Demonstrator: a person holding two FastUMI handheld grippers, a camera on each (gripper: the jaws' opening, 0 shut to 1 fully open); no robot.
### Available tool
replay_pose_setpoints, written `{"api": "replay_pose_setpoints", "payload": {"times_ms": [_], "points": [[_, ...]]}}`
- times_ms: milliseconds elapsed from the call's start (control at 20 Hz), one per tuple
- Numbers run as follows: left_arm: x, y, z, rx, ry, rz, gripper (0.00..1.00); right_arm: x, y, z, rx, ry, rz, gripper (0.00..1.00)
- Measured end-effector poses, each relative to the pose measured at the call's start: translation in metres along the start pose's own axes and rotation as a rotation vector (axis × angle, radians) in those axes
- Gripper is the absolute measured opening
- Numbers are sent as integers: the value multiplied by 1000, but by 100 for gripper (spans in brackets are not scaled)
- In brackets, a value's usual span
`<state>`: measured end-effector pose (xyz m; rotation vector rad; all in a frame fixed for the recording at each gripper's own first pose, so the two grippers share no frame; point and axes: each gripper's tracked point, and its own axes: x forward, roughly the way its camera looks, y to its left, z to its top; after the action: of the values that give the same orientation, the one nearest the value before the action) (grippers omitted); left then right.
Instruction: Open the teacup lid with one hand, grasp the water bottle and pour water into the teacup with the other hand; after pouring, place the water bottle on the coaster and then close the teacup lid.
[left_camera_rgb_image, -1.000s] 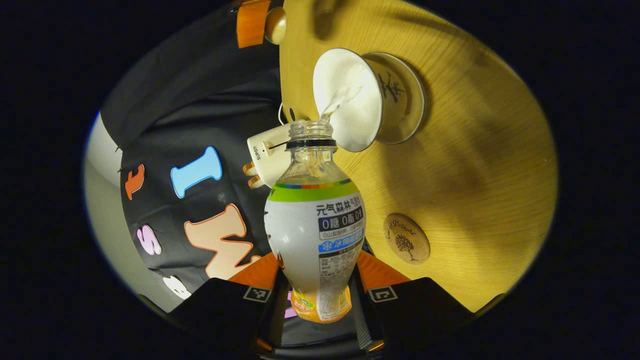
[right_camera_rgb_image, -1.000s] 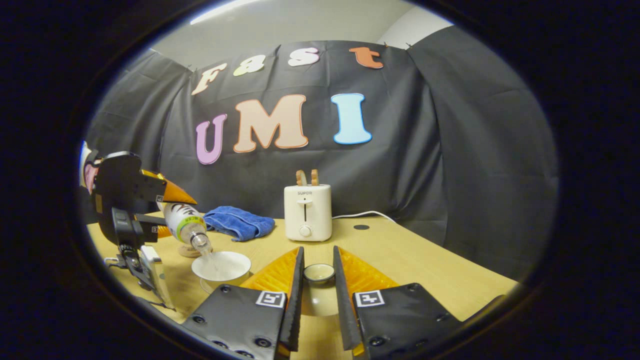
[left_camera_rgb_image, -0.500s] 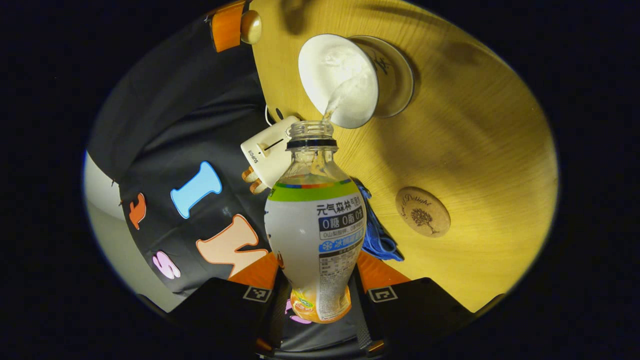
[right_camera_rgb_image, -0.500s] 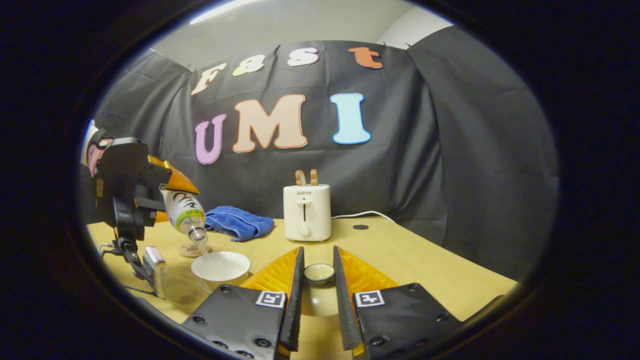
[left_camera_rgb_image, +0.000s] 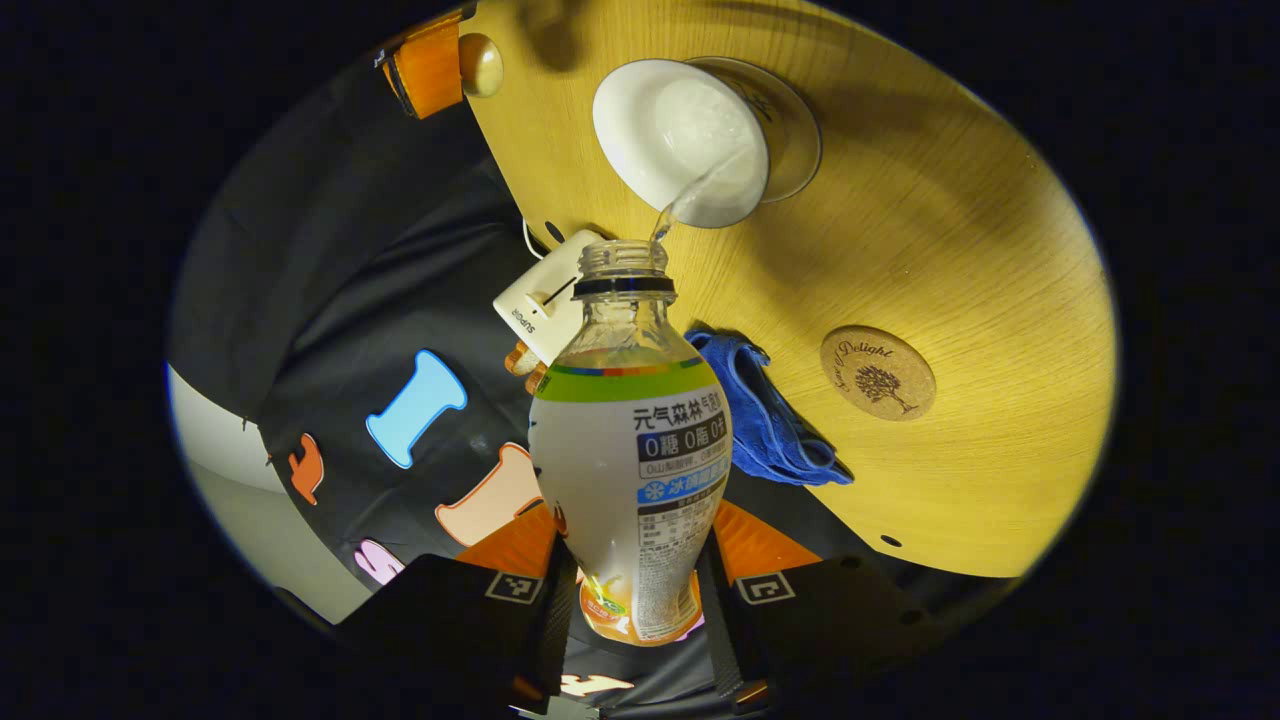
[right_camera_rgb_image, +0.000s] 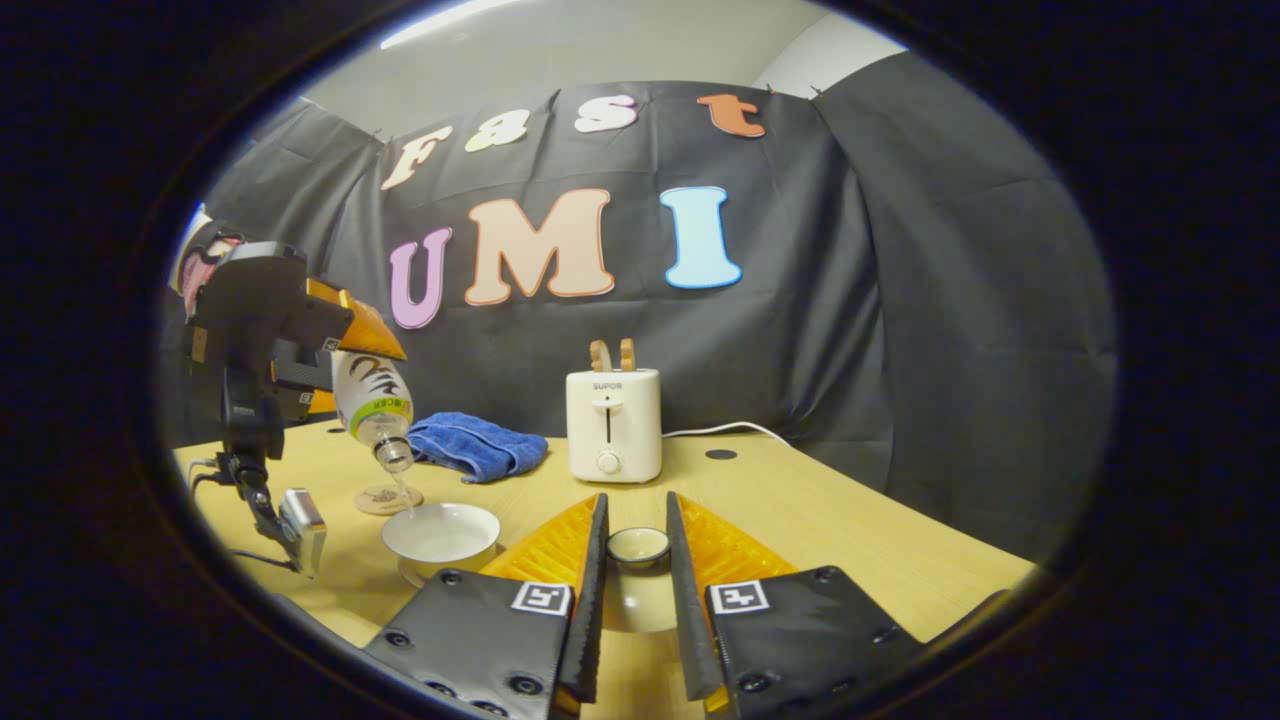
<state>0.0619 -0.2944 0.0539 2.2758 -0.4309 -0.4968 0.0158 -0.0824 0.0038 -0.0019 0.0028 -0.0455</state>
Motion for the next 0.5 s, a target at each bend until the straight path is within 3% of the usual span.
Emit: {"api": "replay_pose_setpoints", "payload": {"times_ms": [250,500], "points": [[5,-6,6,-55,-21,-8,55,0,0,0,0,0,0,36],[4,-36,20,-352,-60,-60,55,1,0,0,0,0,0,36]]}}
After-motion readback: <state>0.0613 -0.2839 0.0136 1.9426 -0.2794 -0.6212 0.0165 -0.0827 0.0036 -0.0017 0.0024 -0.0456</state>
